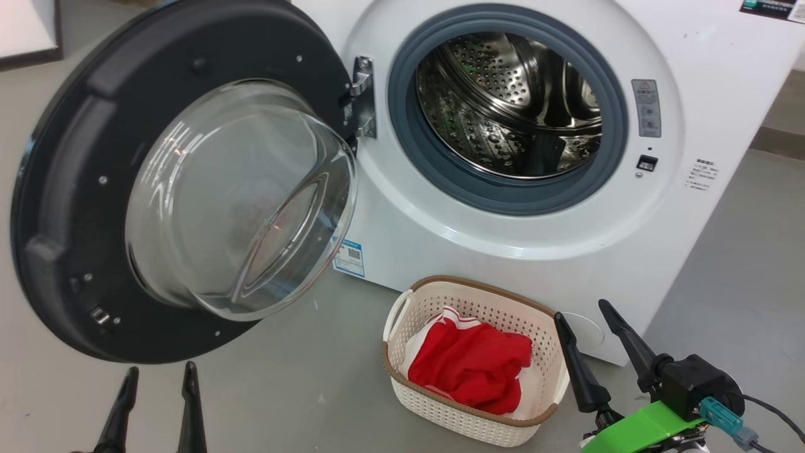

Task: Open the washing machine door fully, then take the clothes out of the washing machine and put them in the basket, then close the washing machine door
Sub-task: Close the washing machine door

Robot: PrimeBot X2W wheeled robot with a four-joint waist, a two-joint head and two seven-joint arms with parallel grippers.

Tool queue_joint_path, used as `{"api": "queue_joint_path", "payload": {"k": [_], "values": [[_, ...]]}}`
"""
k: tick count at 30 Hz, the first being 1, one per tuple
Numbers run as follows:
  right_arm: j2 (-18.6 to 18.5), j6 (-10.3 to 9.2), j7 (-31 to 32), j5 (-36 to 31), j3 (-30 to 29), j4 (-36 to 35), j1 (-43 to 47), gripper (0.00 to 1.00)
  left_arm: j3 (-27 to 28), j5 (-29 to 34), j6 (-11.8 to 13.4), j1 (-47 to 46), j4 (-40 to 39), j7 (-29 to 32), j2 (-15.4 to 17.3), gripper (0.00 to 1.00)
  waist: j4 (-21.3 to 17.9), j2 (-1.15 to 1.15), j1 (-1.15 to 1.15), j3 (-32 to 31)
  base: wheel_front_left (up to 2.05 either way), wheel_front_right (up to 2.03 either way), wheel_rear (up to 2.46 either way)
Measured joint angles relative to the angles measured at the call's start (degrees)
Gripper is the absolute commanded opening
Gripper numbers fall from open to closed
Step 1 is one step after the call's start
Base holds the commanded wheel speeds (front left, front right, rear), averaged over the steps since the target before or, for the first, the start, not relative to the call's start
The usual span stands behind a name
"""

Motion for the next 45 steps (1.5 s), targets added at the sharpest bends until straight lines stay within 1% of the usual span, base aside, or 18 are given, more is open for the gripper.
{"api": "queue_joint_path", "payload": {"k": [4, 10, 14, 16, 24, 25, 26, 27, 28, 33, 37, 41, 43, 45], "values": [[0.01, 0.0, 0.0, 0.4, 0.37, -0.02, 0.01, 1.0, 0.34, 0.0, 0.55, 0.81, -0.55, 0.23, 0.22, 1.0, 1.02, 0.0, 0.0, 0.02, 0.0, 0.0, 0.0], [0.01, 0.0, 0.0, 0.4, 1.31, 0.01, 0.0, 1.0, 0.76, -0.01, 1.46, 1.06, -1.02, 0.11, 0.3, 1.0, 1.46, 0.0, 0.0, 0.47, 0.0, 0.0, 0.0], [0.01, 0.0, 0.0, 0.4, 1.53, 0.13, -0.02, 1.0, 0.89, -0.01, 1.53, 1.08, -1.29, -0.21, 0.3, 1.0, 1.53, 0.0, 0.0, 0.54, 0.0, 0.0, 0.0], [0.01, 0.0, 0.0, 0.4, 1.59, 0.25, -0.03, 1.0, 0.94, -0.02, 1.96, 1.15, -1.38, -0.22, 0.3, 1.0, 1.53, 0.0, 0.0, 0.54, 0.0, 0.0, 0.0], [0.01, 0.0, 0.0, 0.43, 1.66, 0.38, -0.06, 1.0, 1.2, -0.2, 2.0, 1.25, -1.77, -0.55, 0.4, 1.0, 1.43, 0.0, 0.0, 0.41, 0.0, 0.0, 0.0], [0.01, 0.0, 0.0, 0.43, 1.64, 0.38, -0.06, 1.0, 1.15, -0.19, 2.0, 1.25, -1.77, -0.55, 0.52, 0.82, 1.43, 0.0, 0.0, 0.41, 0.0, 0.0, 0.0], [0.01, 0.0, 0.0, 0.44, 1.62, 0.38, -0.06, 1.0, 1.09, -0.19, 2.0, 1.25, -1.77, -0.55, 0.6, 0.48, 1.42, 0.0, 0.0, 0.41, 0.0, 0.0, 0.0], [0.01, 0.0, 0.0, 0.44, 1.59, 0.37, -0.06, 1.0, 0.94, -0.18, 2.0, 1.25, -1.78, -0.55, 0.76, 0.29, 1.41, 0.0, 0.0, 0.4, 0.0, 0.0, 0.0], [0.01, 0.0, 0.0, 0.44, 1.59, 0.37, -0.06, 1.0, 0.94, -0.18, 2.0, 1.25, -1.78, -0.55, 0.76, 0.0, 1.41, 0.0, 0.0, 0.4, 0.0, 0.0, 0.0], [0.01, 0.0, 0.0, 0.44, 1.43, 0.32, -0.05, 1.0, 1.18, -0.18, 1.94, 1.19, -2.31, -1.75, 1.01, 0.0, 1.33, 0.0, 0.0, 0.36, 0.0, 0.0, 0.0], [0.01, 0.0, 0.0, 0.44, 1.26, 0.27, -0.02, 1.0, 3.0, -1.46, 1.82, -0.04, -3.36, -4.33, 1.27, 0.0, 1.26, 0.0, 0.0, 0.35, 0.0, 0.0, 0.0], [0.01, 0.0, 0.0, 0.43, 1.09, 0.25, 0.05, 1.0, 5.43, -4.48, 0.01, -3.3, -3.32, -5.93, 1.25, 0.0, 1.14, 0.0, 0.0, 0.38, 0.0, 0.0, 0.0], [0.01, 0.0, 0.0, 0.38, 1.08, 0.27, 0.23, 1.0, 6.72, -6.82, -1.32, -5.16, -2.89, -6.26, 1.0, 0.0, 1.05, 0.0, 0.0, 0.38, 0.0, 0.0, 0.0], [0.01, 0.0, 0.0, 0.32, 1.07, 0.33, 0.8, 1.0, 7.93, -7.77, -2.31, -6.93, -1.97, -6.68, 1.15, 0.0, 0.89, 0.0, 0.0, 0.42, 0.0, 0.0, 0.0]]}}
